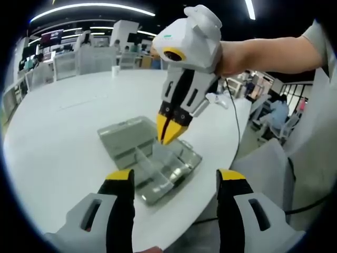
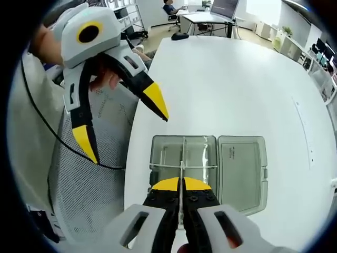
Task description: Insert the divider into the dual guide fixture by aligning both edges with the guide slots and pushing it downward to the bottom, including one-sided entry, uneven engagement, binding, and posture correction.
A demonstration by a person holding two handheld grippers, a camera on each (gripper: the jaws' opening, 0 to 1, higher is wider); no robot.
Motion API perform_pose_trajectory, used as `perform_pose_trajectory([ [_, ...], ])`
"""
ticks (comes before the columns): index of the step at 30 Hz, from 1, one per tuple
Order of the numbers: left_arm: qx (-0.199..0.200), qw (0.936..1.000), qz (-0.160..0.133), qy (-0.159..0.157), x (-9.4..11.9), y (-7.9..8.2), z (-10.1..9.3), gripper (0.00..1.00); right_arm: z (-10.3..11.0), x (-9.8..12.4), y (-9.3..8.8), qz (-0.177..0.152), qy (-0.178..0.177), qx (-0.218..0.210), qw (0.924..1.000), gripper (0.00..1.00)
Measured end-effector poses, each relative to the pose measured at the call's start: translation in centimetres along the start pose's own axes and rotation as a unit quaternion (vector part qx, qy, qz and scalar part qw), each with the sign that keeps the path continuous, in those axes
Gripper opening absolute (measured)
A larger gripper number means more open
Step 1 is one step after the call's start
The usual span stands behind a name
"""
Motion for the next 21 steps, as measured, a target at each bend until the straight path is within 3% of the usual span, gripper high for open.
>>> perform_pose_trajectory([
  [21, -0.001, 1.0, 0.0, 0.002, 0.0, 0.02, 0.29, 0.61, 0.0, -0.48, -0.13, 0.005, 0.001, -0.012, 0.9999, 0.0],
])
Point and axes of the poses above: the point that each gripper's makers call its tool centre point, and the gripper's own axes: x roughly backward along the fingers, z roughly to its left, y roughly out of its top, the point moved 6 cm from there along x, roughly backward along the fingers, and after that the axes turned 4 degrees about -x, right-handed, at the moved point
